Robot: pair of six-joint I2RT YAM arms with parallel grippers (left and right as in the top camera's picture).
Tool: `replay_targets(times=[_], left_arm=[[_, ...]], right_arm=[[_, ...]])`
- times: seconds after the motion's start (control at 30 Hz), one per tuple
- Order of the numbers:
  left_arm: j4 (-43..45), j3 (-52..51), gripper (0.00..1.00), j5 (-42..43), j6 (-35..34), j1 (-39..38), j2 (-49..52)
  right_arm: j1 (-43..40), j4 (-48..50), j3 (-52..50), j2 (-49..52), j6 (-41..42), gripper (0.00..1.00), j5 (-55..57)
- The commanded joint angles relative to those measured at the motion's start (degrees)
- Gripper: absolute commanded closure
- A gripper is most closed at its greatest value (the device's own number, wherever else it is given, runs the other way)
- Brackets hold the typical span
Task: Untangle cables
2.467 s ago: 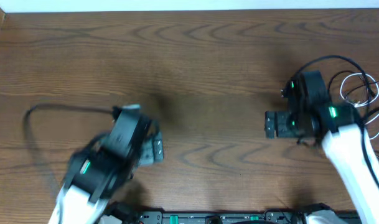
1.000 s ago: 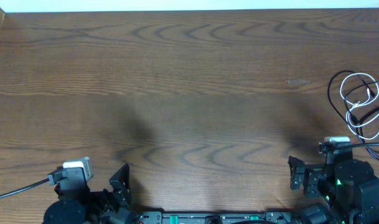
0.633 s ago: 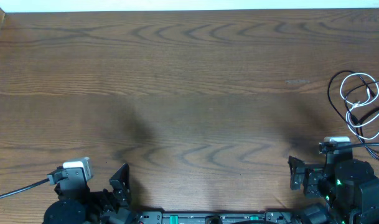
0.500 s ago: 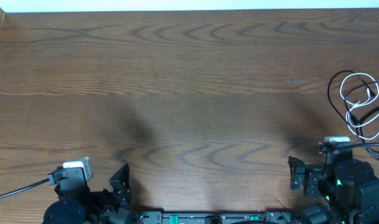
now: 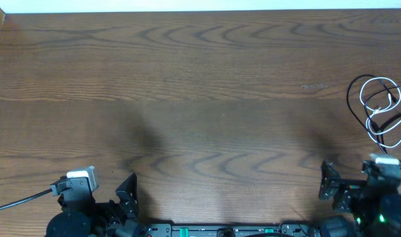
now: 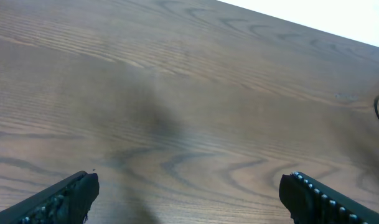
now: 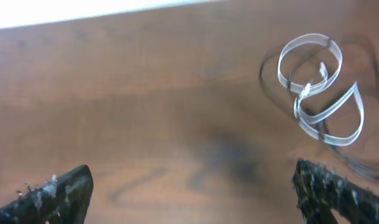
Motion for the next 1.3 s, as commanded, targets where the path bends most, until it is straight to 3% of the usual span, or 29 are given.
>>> replay_targets(times=[0.0,0.3,0.57,1.27], left_arm=[[-0.13,-0.35,0.02,-0.98,0.11,-0.17,-0.09],[-0.11,-0.35,0.02,-0.98,0.11,-0.17,-0.09],[-0.13,-0.35,0.02,-0.98,0.11,-0.17,-0.09],[-0.11,-0.35,0.02,-0.98,0.11,-0.17,-0.09]], right_arm=[[-1.86,3.10,-2.78,-4.04,-6.49,0.01,-0.17],[-7.32,19.06,-16.31,-14.91,-7.48,0.01,-3.13],[-14.93,32.68,-25.77,-15.37,-7.52,0.01,-11.45],[-14.51,74.55,-49.81,-15.43,-7.48,0.01,-14.82]])
